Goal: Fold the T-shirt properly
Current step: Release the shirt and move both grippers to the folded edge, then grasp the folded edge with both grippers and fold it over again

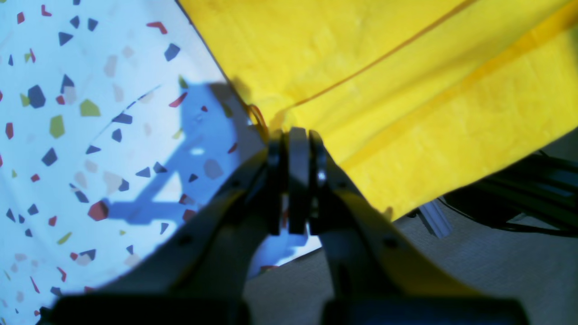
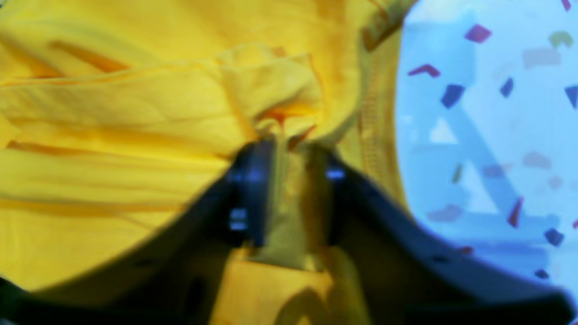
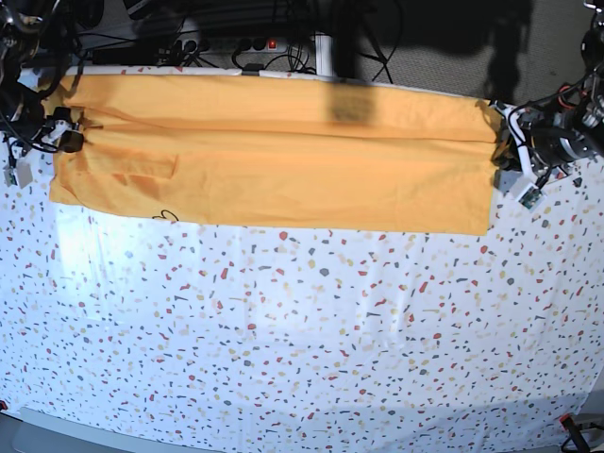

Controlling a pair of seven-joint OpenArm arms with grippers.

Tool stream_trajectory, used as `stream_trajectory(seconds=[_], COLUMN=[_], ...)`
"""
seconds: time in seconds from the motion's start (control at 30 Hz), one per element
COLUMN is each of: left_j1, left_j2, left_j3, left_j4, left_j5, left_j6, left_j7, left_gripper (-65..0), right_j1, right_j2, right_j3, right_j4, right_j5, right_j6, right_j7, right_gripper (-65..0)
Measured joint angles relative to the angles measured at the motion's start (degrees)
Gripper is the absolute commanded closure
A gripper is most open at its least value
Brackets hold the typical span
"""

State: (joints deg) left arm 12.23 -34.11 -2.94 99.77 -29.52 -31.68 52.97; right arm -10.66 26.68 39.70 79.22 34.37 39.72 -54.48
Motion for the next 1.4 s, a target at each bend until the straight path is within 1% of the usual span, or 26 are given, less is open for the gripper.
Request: stream_trajectory(seconds=[0.03, 0.07, 0.1, 0.13, 0.17, 0.2, 0.3, 0.4, 0.47, 0.53, 0.63, 0.7, 0.73, 0.8, 0.83, 0.87, 0.9, 1.0, 1.03, 1.13, 1.17, 1.23, 1.33, 1.4], left_j1=[0.0, 0.0, 0.0, 0.0, 0.0, 0.0, 0.0, 0.0, 0.0, 0.0, 0.0, -0.1, 0.0, 0.0, -0.2, -0.2, -0.3, -0.3, -0.3, -0.3, -0.2, -0.1, -0.2, -0.2], left_j2=[0.0, 0.0, 0.0, 0.0, 0.0, 0.0, 0.0, -0.1, -0.1, 0.0, 0.0, 0.0, 0.0, 0.0, 0.6, 1.6, 2.7, 7.1, 8.6, 12.4, 13.8, 16.0, 18.7, 19.6], left_j3=[0.0, 0.0, 0.0, 0.0, 0.0, 0.0, 0.0, 0.0, 0.0, 0.0, 0.0, 0.0, 0.0, 0.0, 0.0, 0.0, -0.1, -0.1, -0.1, 0.0, -0.1, -0.1, -0.1, -0.1], left_j4=[0.0, 0.0, 0.0, 0.0, 0.0, 0.0, 0.0, 0.0, 0.0, 0.0, 0.0, 0.3, 1.1, 3.7, 5.6, 7.5, 9.6, 16.1, 17.8, 18.9, 18.4, 16.7, 12.3, 8.2], left_j5=[0.1, 0.2, 0.2, 0.2, 0.2, 0.2, 0.4, 0.4, 1.2, 4.1, 9.6, 12.8, 14.0, 16.0, 17.7, 19.4, 20.4, 17.6, 15.4, 9.5, 8.9, 8.5, 8.5, 8.5], left_j6=[0.0, 0.1, 0.2, 0.2, 1.5, 3.2, 5.0, 6.8, 8.0, 9.5, 13.7, 16.8, 18.4, 21.8, 23.3, 24.8, 25.4, 24.5, 23.5, 17.1, 15.3, 13.1, 12.5, 11.6], left_j7=[0.0, 0.2, 0.3, 1.1, 2.3, 3.6, 8.2, 9.2, 9.2, 9.2, 9.2, 8.7, 7.8, 4.3, 2.6, 0.7, -0.9, -3.8, -3.9, -4.4, -4.4, -4.4, -4.7, -4.4], left_gripper=[-8.0, -12.8, -17.0, -19.8, -20.6, -20.5, -20.5, -20.5, -20.5, -20.5, -20.5, -20.5, -20.5, -20.5, -20.5, -20.5, -20.5, -20.5, -20.5, -20.5, -20.5, -20.5, -20.5, -20.5], right_j1=[0.0, 0.0, 0.0, 0.0, 0.0, 0.0, -0.1, 0.0, 0.0, -0.1, 0.0, 0.0, 0.0, 0.0, 0.0, 0.2, 0.2, 0.0, 0.0, 0.0, 0.0, 0.0, 0.0, 0.0], right_j2=[0.0, 0.0, 0.0, 0.2, 0.5, 0.6, 0.4, 0.5, 0.5, 0.5, 0.5, 0.5, 0.5, 0.3, 0.1, -0.2, -0.6, -2.2, -2.8, -4.0, -4.3, -4.6, -5.1, -5.2], right_j3=[0.0, 0.0, 0.0, 0.0, 0.0, 0.4, 2.7, 6.3, 8.8, 11.1, 12.8, 12.8, 12.3, 11.0, 10.1, 9.0, 7.9, 4.3, 3.3, -0.2, -1.6, -4.8, -9.7, -12.9], right_j4=[0.0, 0.0, 0.0, 0.0, 0.0, 0.1, 1.5, 4.2, 6.1, 8.3, 11.7, 13.4, 14.1, 15.0, 15.1, 15.1, 15.1, 15.1, 15.1, 15.0, 15.0, 15.0, 15.0, 15.0], right_j5=[0.0, 0.0, 0.0, 0.9, 3.3, 7.0, 16.8, 21.9, 24.6, 27.8, 31.9, 33.2, 33.7, 34.6, 34.9, 34.7, 34.1, 28.4, 26.6, 18.5, 15.7, 11.1, 5.7, 2.3], right_j6=[0.0, 0.0, 0.0, -0.1, -0.1, -0.2, -0.1, -0.1, 0.0, 0.0, 0.0, 0.0, 0.0, 0.0, 0.0, 0.0, 0.0, 0.0, 0.1, 0.1, 0.1, 0.1, 0.1, 0.0], right_j7=[0.0, 0.0, 0.0, -1.2, -2.7, -3.8, -4.4, -4.3, -4.6, -4.6, -4.4, -5.6, -6.3, -6.8, -6.7, -7.0, -7.0, -7.2, -7.2, -4.1, -3.1, -1.9, -0.9, -0.9], right_gripper=[-30.4, -32.6, -32.8, -32.7, -32.7, -32.7, -32.7, -32.7, -32.7, -32.7, -32.7, -32.7, -32.7, -32.7, -32.7, -32.7, -32.7, -32.6, -32.5, -32.5, -32.5, -32.5, -32.5, -32.5])
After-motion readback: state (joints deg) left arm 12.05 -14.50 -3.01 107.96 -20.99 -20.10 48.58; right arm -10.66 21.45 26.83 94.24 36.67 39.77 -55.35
